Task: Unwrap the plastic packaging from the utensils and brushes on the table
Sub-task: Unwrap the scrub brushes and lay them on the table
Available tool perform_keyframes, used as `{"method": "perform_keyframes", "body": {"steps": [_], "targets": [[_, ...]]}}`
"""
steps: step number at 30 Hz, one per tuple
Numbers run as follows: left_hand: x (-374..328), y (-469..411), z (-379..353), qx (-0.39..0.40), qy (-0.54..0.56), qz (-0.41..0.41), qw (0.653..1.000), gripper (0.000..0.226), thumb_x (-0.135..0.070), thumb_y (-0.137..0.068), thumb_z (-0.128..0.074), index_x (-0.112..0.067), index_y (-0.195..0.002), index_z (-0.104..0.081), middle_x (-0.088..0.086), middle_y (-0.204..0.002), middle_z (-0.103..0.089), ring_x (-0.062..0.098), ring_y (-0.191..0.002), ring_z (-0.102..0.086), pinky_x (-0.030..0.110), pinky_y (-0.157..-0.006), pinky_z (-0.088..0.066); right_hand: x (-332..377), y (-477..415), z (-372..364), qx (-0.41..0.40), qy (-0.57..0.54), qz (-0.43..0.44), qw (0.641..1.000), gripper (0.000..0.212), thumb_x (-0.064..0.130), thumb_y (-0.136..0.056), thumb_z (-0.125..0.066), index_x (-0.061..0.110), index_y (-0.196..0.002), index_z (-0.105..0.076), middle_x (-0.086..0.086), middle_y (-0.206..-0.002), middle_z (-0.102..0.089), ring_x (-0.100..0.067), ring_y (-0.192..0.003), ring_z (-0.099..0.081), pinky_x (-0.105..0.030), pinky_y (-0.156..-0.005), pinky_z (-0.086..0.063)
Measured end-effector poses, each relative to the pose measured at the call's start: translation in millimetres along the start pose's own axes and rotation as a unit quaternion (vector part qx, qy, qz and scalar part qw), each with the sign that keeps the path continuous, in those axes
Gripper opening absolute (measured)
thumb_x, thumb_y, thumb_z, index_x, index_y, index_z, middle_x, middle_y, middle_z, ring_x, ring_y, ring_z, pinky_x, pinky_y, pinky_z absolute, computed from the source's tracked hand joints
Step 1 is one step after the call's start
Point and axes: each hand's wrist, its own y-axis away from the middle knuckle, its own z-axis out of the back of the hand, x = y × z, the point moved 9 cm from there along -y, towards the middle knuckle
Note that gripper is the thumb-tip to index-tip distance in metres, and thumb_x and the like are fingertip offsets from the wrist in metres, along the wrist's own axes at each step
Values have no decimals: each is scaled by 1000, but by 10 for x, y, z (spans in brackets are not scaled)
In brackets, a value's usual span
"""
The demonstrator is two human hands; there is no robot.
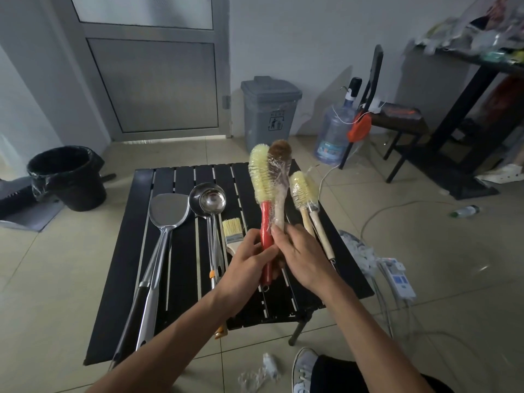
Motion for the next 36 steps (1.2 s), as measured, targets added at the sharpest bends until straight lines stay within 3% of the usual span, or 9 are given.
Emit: {"method": "perform_keyframes", "body": {"steps": [4,6,8,11,19,25,32,34,36], "targets": [[-9,-14,11,0,-33,-13,999,23,-27,-107,-54,-17,-126,-43,4,-86,-64,17,-73,-59,29,-66,-51,140,-2,237,-125,51,62,989,26,45,-100,-60,24,-115,-59,7,-91,-66,-5,-80,-67,-25,-70,-61],[7,-20,3,-5,-37,-6,999,19,-24,-109,-51,-19,-123,-39,5,-87,-59,14,-71,-57,27,-64,-50,241,20,270,-131,52,106,984,28,34,-96,-71,24,-118,-57,8,-82,-64,-5,-74,-66,-20,-66,-58],[15,-29,-14,-5,-45,-1,999,15,-17,-110,-49,-19,-119,-36,6,-88,-56,9,-69,-55,25,-61,-49,317,47,202,-102,52,137,984,26,34,-93,-75,24,-113,-61,9,-84,-64,-7,-77,-65,-18,-66,-56],[9,-30,-51,1,-70,-9,997,18,-8,-110,-45,-20,-115,-33,5,-87,-54,6,-66,-54,23,-59,-47,280,37,147,-91,29,110,989,27,41,-91,-77,23,-105,-63,10,-87,-65,-6,-80,-65,-17,-67,-55],[-24,-13,-74,-11,-61,-18,998,15,-25,-112,-47,-20,-115,-34,-3,-78,-55,6,-63,-52,21,-59,-49,289,-24,199,-81,113,107,984,14,26,-98,-70,18,-109,-68,12,-98,-65,5,-86,-60,-2,-73,-46],[-56,9,-114,-7,-75,-23,997,15,-22,-112,-45,-17,-117,-33,-2,-79,-53,8,-65,-51,23,-60,-49,350,10,212,-88,159,139,974,6,20,-103,-61,15,-104,-63,8,-103,-61,-5,-90,-60,-16,-77,-51],[5,11,-95,-20,-40,7,999,17,-16,-111,-48,-15,-122,-34,1,-83,-54,7,-66,-52,22,-61,-49,78,-40,309,-141,94,28,985,12,25,-105,-57,15,-106,-64,6,-91,-68,-5,-77,-67,-20,-68,-57],[3,6,-88,-17,-26,3,1000,17,-14,-110,-48,-16,-122,-35,1,-85,-53,9,-67,-51,23,-61,-49,-53,-72,243,-101,21,-26,994,24,37,-105,-55,17,-102,-69,6,-84,-71,-6,-76,-70,-18,-64,-56],[-8,5,-107,-8,14,-1,1000,19,-12,-107,-51,-18,-120,-37,4,-86,-54,11,-66,-50,26,-60,-46,-137,-96,97,-36,-88,-70,993,39,46,-105,-51,14,-98,-73,-5,-87,-75,-15,-84,-73,-27,-72,-59]]}}
